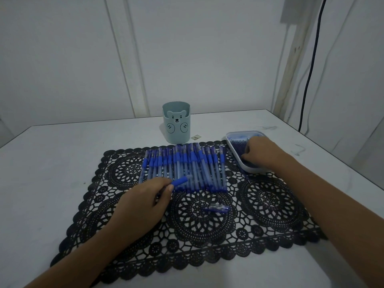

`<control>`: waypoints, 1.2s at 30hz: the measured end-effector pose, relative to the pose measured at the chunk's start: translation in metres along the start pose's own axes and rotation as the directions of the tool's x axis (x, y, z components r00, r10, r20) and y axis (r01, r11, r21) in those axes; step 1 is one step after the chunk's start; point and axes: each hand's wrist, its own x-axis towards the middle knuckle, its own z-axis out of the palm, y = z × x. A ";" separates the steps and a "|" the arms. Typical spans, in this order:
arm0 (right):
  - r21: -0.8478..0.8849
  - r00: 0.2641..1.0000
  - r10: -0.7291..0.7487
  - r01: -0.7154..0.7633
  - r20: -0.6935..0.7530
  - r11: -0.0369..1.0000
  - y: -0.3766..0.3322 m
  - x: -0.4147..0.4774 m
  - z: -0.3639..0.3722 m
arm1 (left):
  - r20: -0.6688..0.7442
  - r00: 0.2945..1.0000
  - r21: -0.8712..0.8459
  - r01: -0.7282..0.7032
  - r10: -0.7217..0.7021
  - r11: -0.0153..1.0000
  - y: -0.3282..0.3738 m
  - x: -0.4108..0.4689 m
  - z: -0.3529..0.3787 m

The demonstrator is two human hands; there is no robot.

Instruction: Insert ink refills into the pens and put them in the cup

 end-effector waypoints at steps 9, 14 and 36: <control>0.095 0.995 0.103 -0.102 -0.007 0.990 0.002 0.006 0.000 | 0.002 1.000 -0.016 -0.011 0.011 1.000 0.001 0.000 -0.001; 0.391 0.931 0.137 0.006 -0.337 0.921 -0.018 -0.025 -0.017 | 0.006 1.000 0.011 0.000 0.000 1.000 0.002 0.000 -0.001; 0.975 0.991 -0.136 -0.047 0.017 -0.216 -0.082 -0.104 0.007 | 0.031 0.999 -0.024 -0.009 0.010 1.000 -0.002 -0.001 0.000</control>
